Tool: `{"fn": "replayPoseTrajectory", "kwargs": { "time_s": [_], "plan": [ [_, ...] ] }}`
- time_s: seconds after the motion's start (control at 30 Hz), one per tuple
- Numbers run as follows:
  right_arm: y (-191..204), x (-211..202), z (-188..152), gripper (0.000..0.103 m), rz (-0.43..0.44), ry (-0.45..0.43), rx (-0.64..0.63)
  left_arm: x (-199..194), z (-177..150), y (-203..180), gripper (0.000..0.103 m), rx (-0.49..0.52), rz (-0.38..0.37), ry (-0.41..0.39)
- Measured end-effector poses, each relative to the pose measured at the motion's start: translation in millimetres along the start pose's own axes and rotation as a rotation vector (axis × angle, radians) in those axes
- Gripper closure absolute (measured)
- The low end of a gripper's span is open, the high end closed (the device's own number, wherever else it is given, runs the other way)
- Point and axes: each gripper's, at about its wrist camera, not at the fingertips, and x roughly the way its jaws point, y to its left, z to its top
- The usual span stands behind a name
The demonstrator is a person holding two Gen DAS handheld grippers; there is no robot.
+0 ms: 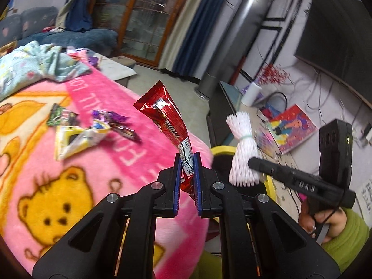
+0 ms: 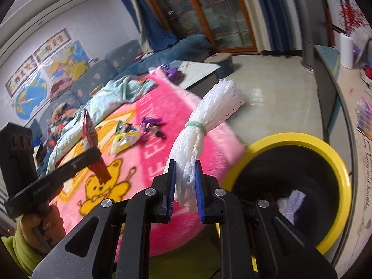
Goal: Collect trash
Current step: 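Carry the red wrapper and foam net over the yellow bin and open both tools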
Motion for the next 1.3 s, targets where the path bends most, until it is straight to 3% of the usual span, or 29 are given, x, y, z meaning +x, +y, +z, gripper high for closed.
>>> {"fn": "replayPoseTrajectory", "kwargs": {
  "time_s": [0.63, 1.0, 1.3],
  "plan": [
    [-87.7, -30.4, -8.6, 0.088, -0.116, -0.038, 0.14, 52.6, -25.1, -87.1, 0.097, 0.2, -0.099, 0.107],
    [-121.3, -25.9, -23.1, 0.088, -0.186, 0.038, 0.141, 81.1, -44.2, -109.4, 0.097, 0.268, -0.129, 0.192],
    [-137.0, -3.9, -43.0, 0.087, -0.187, 0.15, 0.121, 108.5, -56.4, -108.3, 0.096, 0.241, -0.162, 0.267]
  ]
}}
